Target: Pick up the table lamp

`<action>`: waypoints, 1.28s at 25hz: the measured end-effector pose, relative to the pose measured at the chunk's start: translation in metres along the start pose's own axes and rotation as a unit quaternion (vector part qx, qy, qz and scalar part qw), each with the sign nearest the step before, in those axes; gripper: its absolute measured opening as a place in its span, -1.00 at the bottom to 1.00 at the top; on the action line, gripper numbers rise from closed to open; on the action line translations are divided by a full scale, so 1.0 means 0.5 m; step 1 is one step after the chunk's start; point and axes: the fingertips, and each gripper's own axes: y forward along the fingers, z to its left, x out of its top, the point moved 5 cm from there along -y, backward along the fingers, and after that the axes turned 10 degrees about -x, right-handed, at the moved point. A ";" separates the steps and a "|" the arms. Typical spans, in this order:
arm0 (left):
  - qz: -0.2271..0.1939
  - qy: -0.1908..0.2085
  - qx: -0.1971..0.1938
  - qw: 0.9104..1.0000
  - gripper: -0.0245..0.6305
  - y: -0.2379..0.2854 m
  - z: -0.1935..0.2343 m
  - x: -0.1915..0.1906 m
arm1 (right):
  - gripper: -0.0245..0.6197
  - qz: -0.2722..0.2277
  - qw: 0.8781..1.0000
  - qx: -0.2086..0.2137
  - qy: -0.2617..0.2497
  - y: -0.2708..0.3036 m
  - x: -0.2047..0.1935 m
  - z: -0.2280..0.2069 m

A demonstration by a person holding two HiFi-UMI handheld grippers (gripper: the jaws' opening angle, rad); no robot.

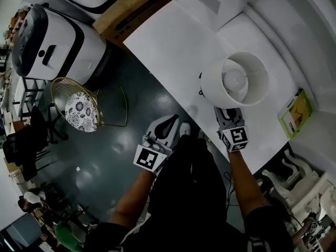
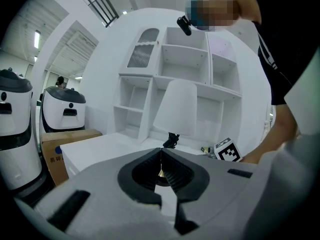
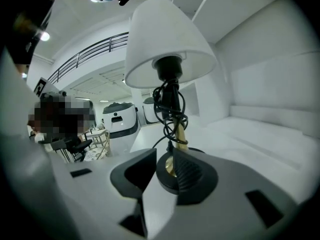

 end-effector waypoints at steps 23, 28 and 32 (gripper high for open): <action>0.023 -0.003 -0.004 1.000 -0.87 -0.004 -0.005 -0.024 | -0.48 -0.009 0.999 -0.013 -0.052 0.110 0.006 -0.029; 0.024 -0.005 -0.007 1.000 -0.87 -0.002 -0.010 -0.026 | -0.48 -0.007 0.998 -0.011 -0.055 0.126 0.000 -0.038; 0.024 -0.004 -0.007 1.000 -0.87 -0.003 -0.012 -0.025 | -0.48 -0.010 0.999 -0.008 -0.052 0.133 -0.007 -0.042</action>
